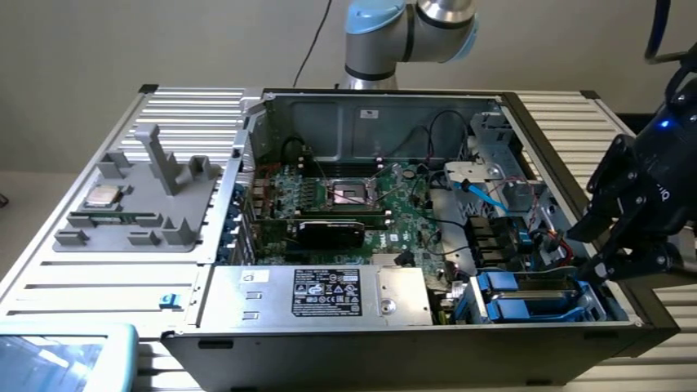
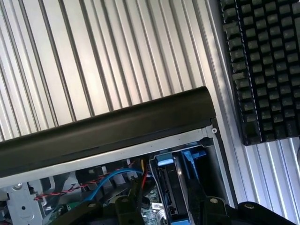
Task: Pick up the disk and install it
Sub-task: 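Insert the disk into the insertion slot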
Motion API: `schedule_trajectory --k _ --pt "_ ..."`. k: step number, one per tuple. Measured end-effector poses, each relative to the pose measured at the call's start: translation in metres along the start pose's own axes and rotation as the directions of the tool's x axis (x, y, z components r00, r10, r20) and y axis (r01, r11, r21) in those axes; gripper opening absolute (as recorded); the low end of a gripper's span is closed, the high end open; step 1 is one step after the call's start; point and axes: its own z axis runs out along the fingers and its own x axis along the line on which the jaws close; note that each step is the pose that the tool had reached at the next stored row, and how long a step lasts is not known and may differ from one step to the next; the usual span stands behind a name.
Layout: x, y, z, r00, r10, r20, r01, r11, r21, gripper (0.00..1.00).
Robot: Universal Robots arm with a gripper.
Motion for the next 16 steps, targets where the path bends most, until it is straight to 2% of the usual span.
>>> schedule_trajectory --k 1,4,9,16 --pt "0.000 0.0000 0.0006 1.0000 0.009 0.0010 -0.009 1.0000 0.0026 0.52" --pt "0.000 0.0010 0.0018 0.9995 0.031 0.0044 -0.031 0.9995 0.0001 0.52" --pt "0.001 0.0028 0.0052 0.9975 0.070 0.0019 -0.070 0.9975 -0.0026 0.52" --pt "0.002 0.0046 0.0114 0.9916 0.130 -0.0019 -0.130 0.9915 -0.0065 0.52"
